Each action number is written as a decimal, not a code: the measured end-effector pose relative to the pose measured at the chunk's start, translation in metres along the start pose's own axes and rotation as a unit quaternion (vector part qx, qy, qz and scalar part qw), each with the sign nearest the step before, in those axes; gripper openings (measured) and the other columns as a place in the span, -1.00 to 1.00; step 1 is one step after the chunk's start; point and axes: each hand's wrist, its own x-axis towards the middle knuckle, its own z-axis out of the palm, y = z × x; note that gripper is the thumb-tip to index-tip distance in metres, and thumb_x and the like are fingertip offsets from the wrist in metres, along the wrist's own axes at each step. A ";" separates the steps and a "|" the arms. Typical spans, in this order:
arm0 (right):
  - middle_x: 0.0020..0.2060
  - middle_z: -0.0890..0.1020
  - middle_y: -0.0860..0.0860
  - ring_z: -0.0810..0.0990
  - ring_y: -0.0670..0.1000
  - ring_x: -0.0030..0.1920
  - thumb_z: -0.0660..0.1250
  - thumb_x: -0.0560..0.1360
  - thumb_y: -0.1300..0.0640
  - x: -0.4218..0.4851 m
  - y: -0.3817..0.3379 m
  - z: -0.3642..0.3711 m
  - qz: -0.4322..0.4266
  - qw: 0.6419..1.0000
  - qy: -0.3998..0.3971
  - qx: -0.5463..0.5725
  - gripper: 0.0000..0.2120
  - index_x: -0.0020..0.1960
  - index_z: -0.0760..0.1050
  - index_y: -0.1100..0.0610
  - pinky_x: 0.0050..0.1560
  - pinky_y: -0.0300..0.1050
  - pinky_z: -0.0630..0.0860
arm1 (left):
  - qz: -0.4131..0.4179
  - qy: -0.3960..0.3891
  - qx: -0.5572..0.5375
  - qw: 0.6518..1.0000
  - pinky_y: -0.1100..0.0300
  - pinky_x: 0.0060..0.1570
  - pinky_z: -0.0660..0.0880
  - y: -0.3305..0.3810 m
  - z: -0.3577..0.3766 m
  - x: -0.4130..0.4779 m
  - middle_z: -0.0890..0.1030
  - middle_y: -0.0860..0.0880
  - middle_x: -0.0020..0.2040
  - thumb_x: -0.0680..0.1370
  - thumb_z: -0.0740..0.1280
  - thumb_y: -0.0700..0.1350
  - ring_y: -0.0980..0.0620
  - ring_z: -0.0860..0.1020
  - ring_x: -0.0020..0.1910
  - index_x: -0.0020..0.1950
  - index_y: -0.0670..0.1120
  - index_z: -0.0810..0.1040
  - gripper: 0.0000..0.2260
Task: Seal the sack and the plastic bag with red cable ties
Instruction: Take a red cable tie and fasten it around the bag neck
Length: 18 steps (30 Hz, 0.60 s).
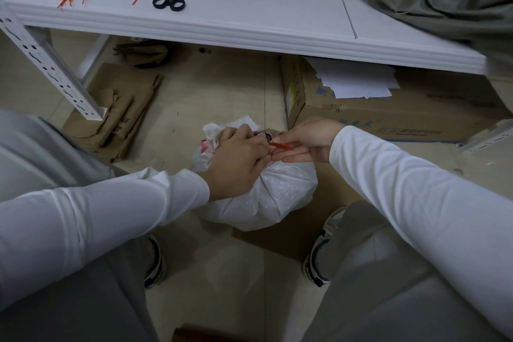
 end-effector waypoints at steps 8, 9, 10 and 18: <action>-0.16 0.71 0.18 0.71 0.00 -0.25 0.41 0.48 0.25 0.003 0.010 0.001 -0.008 0.999 0.001 0.034 -0.76 0.11 0.55 0.32 -0.30 -0.20 0.64 | 0.002 -0.006 0.008 1.000 0.20 -0.09 0.07 0.003 0.000 -0.003 0.58 0.15 -0.18 0.53 0.19 -0.03 0.02 0.41 -0.14 -0.21 -0.04 0.62 -0.76; -0.17 0.70 0.17 0.71 0.00 -0.26 0.40 0.49 0.26 0.004 0.011 0.001 -0.007 0.999 0.004 0.039 -0.78 0.11 0.55 0.31 -0.30 -0.20 0.64 | 0.000 -0.007 0.011 1.000 0.20 -0.09 0.07 0.003 0.001 -0.003 0.58 0.14 -0.18 0.53 0.17 -0.02 0.03 0.41 -0.14 -0.21 -0.04 0.62 -0.73; -0.18 0.70 0.17 0.71 -0.01 -0.27 0.39 0.49 0.28 0.005 0.011 0.002 -0.004 0.999 0.003 0.045 -0.81 0.09 0.55 0.30 -0.29 -0.20 0.64 | -0.003 -0.006 0.012 1.000 0.20 -0.10 0.06 0.004 0.000 -0.002 0.57 0.14 -0.20 0.53 0.14 0.00 0.03 0.40 -0.14 -0.22 -0.04 0.60 -0.71; -0.27 0.70 0.08 0.69 -0.07 -0.28 0.38 0.50 0.27 0.008 0.015 -0.002 -0.001 0.995 -0.007 0.098 -0.90 0.01 0.56 0.23 -0.16 -0.22 0.64 | -0.020 0.003 0.009 1.000 0.15 -0.12 0.13 0.003 -0.005 0.007 0.37 0.20 -0.29 0.56 0.18 0.00 0.04 0.35 -0.19 -0.26 -0.01 0.56 -0.74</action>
